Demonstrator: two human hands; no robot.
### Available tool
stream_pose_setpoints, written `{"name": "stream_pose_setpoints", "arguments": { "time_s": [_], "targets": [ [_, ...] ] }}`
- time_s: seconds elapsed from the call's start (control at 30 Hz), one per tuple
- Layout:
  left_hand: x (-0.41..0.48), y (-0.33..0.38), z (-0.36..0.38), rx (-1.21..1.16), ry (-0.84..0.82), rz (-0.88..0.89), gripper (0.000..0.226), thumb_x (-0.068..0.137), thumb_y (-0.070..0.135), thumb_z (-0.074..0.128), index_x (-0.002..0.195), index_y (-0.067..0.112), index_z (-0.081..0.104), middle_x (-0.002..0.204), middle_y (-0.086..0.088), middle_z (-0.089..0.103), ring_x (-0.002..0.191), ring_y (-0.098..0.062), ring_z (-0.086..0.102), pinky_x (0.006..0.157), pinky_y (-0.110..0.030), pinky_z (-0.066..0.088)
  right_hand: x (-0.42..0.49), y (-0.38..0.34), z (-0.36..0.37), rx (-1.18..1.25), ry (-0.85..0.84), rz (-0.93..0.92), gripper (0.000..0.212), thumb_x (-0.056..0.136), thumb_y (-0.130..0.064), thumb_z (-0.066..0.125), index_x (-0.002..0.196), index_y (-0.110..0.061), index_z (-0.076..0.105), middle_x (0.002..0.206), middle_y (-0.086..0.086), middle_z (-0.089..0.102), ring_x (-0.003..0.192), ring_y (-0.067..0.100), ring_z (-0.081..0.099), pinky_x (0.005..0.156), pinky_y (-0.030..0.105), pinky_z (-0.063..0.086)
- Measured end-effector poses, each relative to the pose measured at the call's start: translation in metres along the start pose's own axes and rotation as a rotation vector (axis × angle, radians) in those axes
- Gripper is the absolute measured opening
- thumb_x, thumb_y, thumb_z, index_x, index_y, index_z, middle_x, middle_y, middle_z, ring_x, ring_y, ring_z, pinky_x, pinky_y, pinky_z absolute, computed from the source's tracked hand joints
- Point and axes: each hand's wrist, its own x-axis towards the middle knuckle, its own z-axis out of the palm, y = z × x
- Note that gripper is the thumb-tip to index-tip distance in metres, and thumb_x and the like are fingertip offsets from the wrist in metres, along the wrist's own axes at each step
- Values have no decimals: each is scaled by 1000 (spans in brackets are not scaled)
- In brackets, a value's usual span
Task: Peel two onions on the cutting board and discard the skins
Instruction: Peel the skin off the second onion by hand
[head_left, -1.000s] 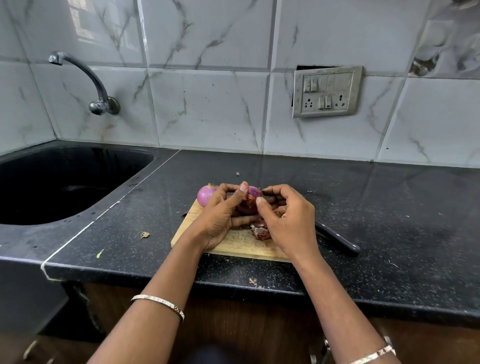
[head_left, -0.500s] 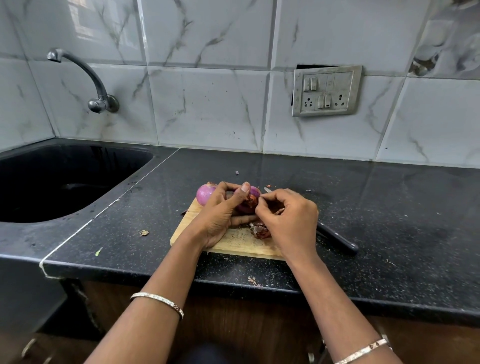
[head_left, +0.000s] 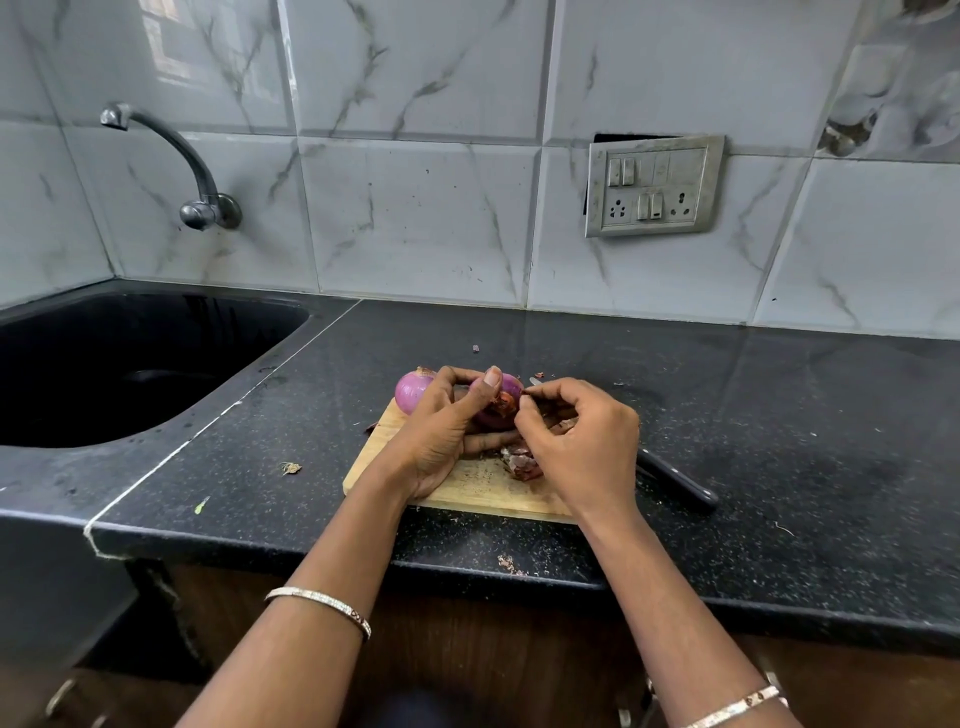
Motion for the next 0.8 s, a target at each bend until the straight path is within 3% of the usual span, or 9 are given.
{"name": "stream_pose_setpoints", "arguments": {
  "time_s": [0.23, 0.53, 0.67, 0.8],
  "targets": [
    [1, -3, -2, 28, -21, 22, 26, 97, 21, 61, 112, 7, 45, 91, -6, 76, 90, -19, 75, 70, -33, 63, 0, 0, 2, -42, 24, -40, 4, 83, -15, 77, 81, -18, 79, 74, -12, 72, 67, 5, 67, 66, 36, 58],
    [3, -4, -5, -19, -32, -3, 37, 89, 26, 67, 115, 7, 48, 116, -19, 68, 102, -27, 73, 84, -48, 62, 4, 2, 1, 53, -10, 138, 9, 84, -15, 74, 78, -21, 74, 70, -14, 69, 70, 2, 66, 64, 12, 51],
    [5, -5, -7, -42, -6, -10, 25, 98, 19, 61, 117, 5, 52, 126, -23, 62, 102, -27, 73, 83, -45, 63, 7, 2, -1, 186, -63, 250, 12, 88, -19, 74, 100, -18, 77, 86, -13, 74, 80, -4, 68, 73, 12, 55],
    [5, -5, -8, -38, 4, -20, 37, 101, 20, 58, 130, -2, 53, 123, -22, 66, 102, -23, 72, 78, -39, 63, 5, 1, -3, 240, -151, 222, 27, 87, -21, 80, 113, -18, 77, 96, -13, 76, 87, -6, 70, 77, 10, 54]
  ]
}}
